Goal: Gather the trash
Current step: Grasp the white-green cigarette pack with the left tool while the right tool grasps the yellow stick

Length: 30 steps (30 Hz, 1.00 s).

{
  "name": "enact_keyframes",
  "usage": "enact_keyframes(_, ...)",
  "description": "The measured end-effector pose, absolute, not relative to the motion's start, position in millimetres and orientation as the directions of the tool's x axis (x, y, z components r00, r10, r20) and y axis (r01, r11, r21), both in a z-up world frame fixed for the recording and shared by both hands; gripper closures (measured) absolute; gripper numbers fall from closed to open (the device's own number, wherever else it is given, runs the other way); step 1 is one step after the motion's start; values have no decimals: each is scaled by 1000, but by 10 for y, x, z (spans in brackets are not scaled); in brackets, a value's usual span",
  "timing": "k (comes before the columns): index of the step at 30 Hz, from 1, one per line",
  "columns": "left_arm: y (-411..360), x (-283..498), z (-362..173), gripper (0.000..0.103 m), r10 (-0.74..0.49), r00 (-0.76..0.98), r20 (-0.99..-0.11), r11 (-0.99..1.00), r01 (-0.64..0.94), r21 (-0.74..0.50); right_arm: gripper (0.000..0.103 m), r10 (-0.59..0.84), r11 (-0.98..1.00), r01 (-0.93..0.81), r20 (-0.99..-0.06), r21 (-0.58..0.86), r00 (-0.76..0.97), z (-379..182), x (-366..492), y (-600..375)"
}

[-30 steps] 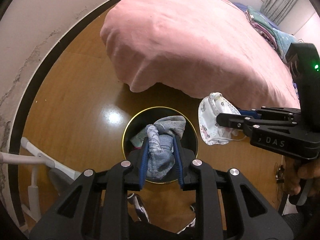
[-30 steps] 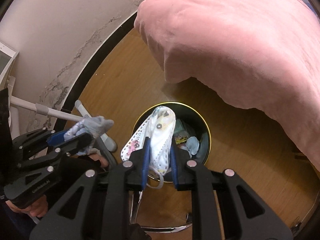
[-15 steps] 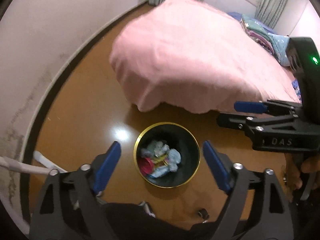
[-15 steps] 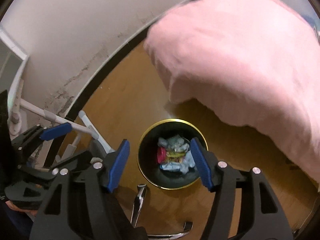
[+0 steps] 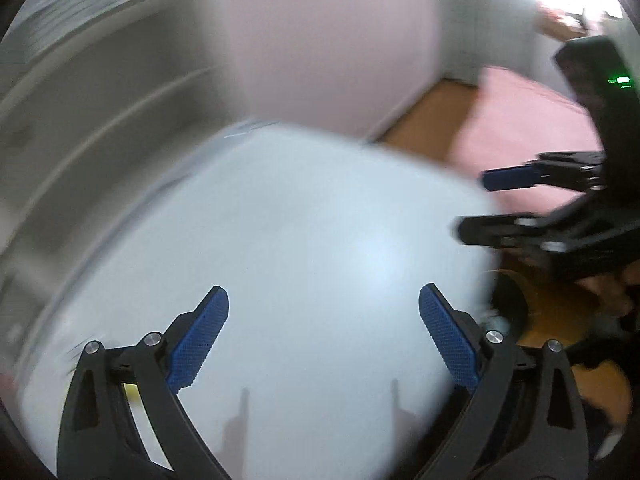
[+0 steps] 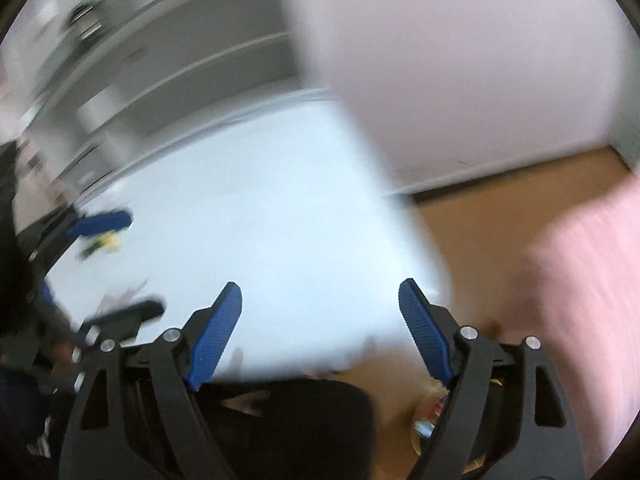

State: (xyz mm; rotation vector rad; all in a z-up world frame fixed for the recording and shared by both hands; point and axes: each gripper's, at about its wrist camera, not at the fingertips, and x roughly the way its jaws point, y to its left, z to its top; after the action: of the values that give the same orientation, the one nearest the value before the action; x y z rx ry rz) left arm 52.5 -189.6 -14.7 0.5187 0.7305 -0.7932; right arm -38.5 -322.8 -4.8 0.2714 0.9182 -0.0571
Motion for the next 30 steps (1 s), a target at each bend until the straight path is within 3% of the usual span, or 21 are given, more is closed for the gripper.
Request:
enact_keyframes(4, -827, 1003, -205, 10, -293, 564, -772, 757, 630, 174, 25, 225, 973, -81, -803, 217, 551, -140, 401, -2283)
enact_keyframes(10, 132, 1248, -367, 10, -194, 573, -797, 866, 481, 135, 33, 249, 952, -280, -845, 125, 473, -311, 1118, -1413)
enact_keyframes(15, 353, 1291, -468, 10, -213, 551, -807, 870, 483, 100, 55, 224, 942, -325, -870, 78, 439, -419, 1324, -1046)
enact_keyframes(17, 285, 1256, -498, 10, -230, 547, -805, 856, 507, 100, 67, 214, 941, -330, -877, 68, 430, -451, 1360, -1012)
enact_keyframes(18, 271, 1272, -514, 10, -245, 541, -804, 847, 524, 95, 86, 210, 942, -329, -880, 65, 426, -461, 1362, -1020)
enact_keyframes(19, 249, 1320, -537, 10, -254, 537, -805, 841, 534, 91, 89, 204, 944, -324, -879, 61, 430, -443, 1345, -1025)
enact_keyframes(30, -210, 1687, -690, 10, -269, 462, -845, 793, 605, 78, 89, 185, 974, -209, -854, 91, 486, -112, 911, -1558)
